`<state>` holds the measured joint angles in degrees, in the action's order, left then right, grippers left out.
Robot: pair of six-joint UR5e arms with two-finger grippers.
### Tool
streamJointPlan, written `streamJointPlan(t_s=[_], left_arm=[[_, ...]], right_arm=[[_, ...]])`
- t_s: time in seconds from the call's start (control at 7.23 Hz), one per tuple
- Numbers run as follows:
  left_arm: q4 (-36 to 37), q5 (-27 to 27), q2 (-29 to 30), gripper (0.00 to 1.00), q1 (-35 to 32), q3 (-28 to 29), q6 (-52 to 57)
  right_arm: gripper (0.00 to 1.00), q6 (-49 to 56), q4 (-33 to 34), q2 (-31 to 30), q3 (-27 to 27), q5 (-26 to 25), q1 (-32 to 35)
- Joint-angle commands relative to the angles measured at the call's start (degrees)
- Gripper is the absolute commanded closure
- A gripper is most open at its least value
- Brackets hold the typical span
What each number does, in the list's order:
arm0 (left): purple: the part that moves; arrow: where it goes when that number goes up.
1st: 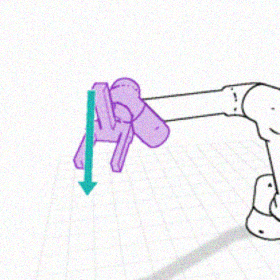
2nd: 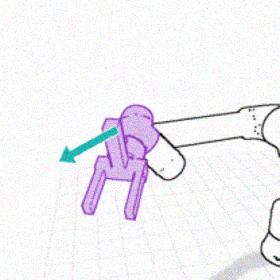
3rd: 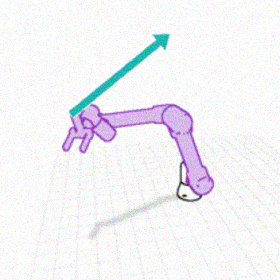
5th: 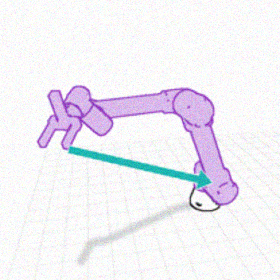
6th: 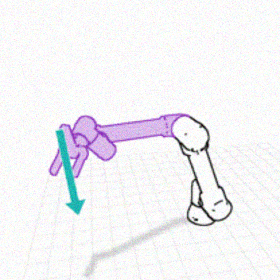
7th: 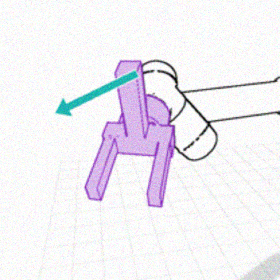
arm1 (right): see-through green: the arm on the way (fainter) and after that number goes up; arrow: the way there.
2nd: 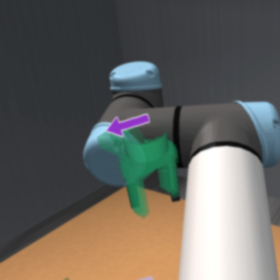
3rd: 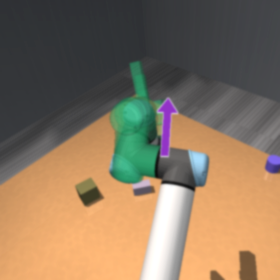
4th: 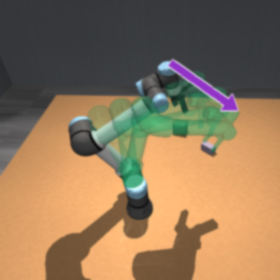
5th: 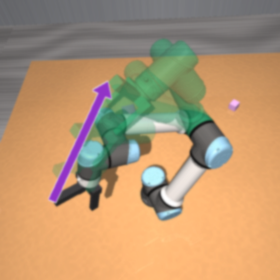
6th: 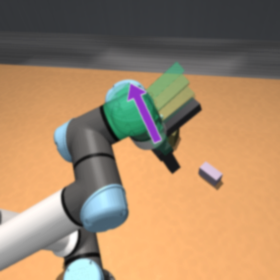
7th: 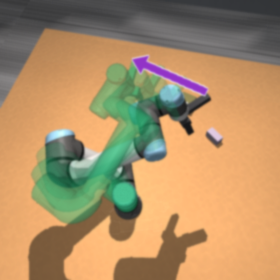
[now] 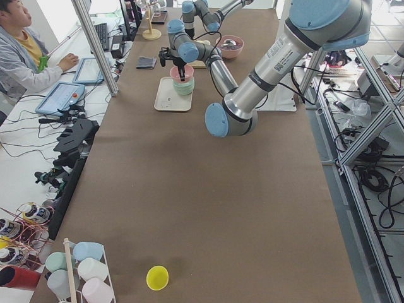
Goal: Stack pink bowl on green and place spoon
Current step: 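Lower the pink bowl onto the green bowls with the left gripper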
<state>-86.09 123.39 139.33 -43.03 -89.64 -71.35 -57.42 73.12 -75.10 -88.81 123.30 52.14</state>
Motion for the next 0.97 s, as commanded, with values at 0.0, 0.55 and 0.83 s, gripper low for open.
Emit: streamJointPlan(t_s=[0.0,0.55,0.83], left_arm=[[-0.7,0.0,3.0,1.0,1.4,4.0,-1.3],[-10.8,-0.2,3.7,1.0,2.0,9.8,-6.2],[-11.7,-0.2,4.2,1.0,2.0,10.6,-6.6]], right_arm=[[0.93,-0.2,0.0,-0.2,-0.5,0.1,0.0],[1.0,-0.1,-0.2,-0.2,-0.7,0.2,0.0],[1.0,-0.1,-0.2,-0.1,-0.8,0.2,0.0]])
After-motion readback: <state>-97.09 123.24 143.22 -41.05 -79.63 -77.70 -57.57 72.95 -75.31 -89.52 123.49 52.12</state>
